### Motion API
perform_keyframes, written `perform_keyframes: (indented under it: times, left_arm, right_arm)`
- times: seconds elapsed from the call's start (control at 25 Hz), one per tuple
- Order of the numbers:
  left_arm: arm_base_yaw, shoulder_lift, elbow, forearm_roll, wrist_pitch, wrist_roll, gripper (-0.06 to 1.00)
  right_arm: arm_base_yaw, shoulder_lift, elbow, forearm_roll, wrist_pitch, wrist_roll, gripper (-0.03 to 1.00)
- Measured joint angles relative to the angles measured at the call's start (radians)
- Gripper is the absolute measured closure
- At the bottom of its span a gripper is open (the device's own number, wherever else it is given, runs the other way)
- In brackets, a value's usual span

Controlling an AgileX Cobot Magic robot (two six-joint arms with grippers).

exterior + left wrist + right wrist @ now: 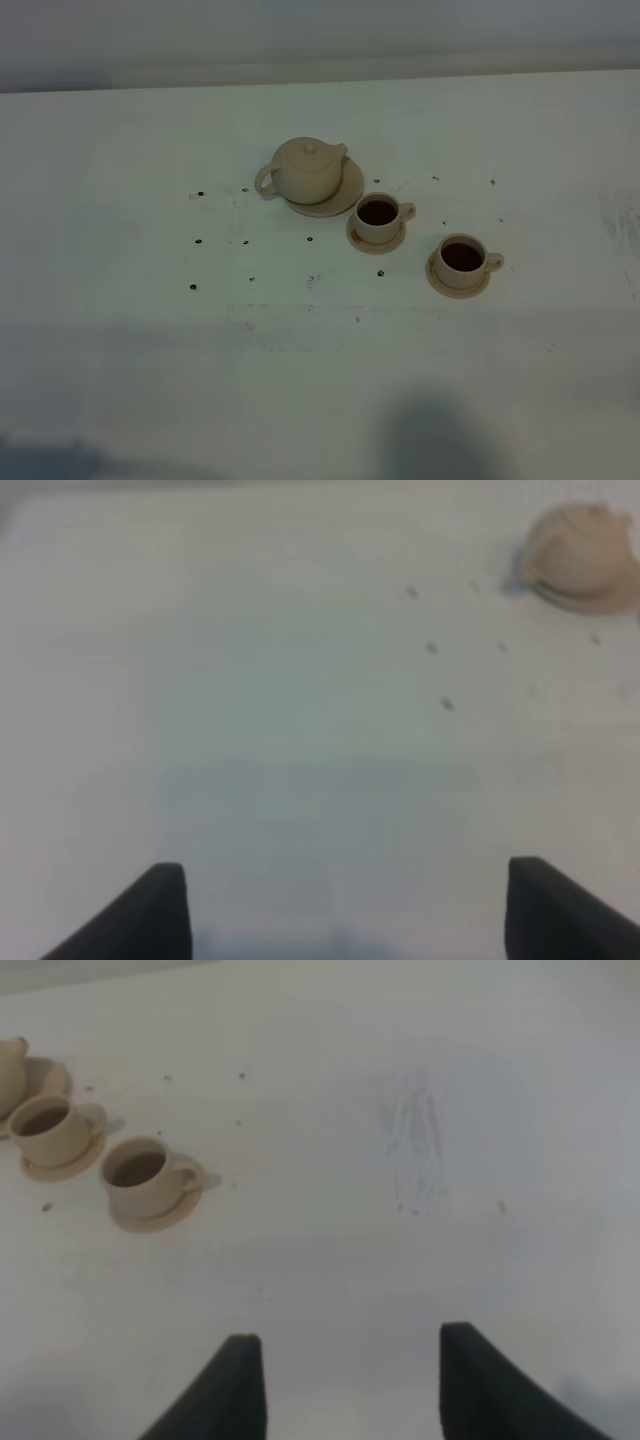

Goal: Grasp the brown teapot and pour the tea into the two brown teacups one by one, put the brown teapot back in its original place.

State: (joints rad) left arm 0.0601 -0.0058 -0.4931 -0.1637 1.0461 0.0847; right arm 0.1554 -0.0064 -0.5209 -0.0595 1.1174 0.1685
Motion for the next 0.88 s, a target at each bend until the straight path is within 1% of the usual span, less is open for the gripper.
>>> perform_keyframes:
  times: [0.32, 0.88]
  left_arm:
    - [0.000, 0.000, 0.028, -0.006, 0.020, 0.023, 0.36]
    - [0.000, 0.000, 0.030, -0.007, 0.020, 0.026, 0.48]
  right_arm:
    - [0.000, 0.000, 0.000, 0.000, 0.000, 0.000, 0.56]
    - [0.000, 0.000, 0.000, 0.000, 0.000, 0.000, 0.56]
